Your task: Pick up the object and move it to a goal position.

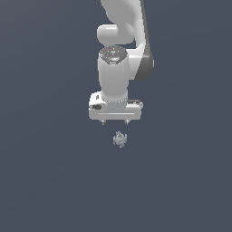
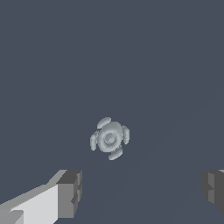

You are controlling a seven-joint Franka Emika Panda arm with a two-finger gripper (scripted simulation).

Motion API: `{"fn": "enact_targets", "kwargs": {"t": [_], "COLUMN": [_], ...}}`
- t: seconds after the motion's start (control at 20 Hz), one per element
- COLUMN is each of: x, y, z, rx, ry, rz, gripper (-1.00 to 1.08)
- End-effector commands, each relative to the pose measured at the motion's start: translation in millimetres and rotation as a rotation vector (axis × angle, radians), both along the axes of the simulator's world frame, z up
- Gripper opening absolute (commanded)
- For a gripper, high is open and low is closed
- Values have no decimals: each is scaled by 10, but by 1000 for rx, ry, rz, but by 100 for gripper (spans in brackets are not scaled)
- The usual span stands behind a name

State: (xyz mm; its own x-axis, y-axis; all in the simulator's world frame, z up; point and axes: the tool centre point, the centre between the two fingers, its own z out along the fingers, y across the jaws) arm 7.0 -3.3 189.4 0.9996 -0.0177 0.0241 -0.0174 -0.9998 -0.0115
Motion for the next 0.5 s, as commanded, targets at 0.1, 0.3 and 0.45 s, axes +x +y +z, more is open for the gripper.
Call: {"fn": "enact_targets", "kwargs": {"t": [0.1,0.3,0.45], "x": [6,47,77], "y": [6,53,87], "z": [6,48,84], "rx": [1,8,13], "ry": [-1,-11,-18], "rz": [3,24,42], "gripper": [100,100,100]}}
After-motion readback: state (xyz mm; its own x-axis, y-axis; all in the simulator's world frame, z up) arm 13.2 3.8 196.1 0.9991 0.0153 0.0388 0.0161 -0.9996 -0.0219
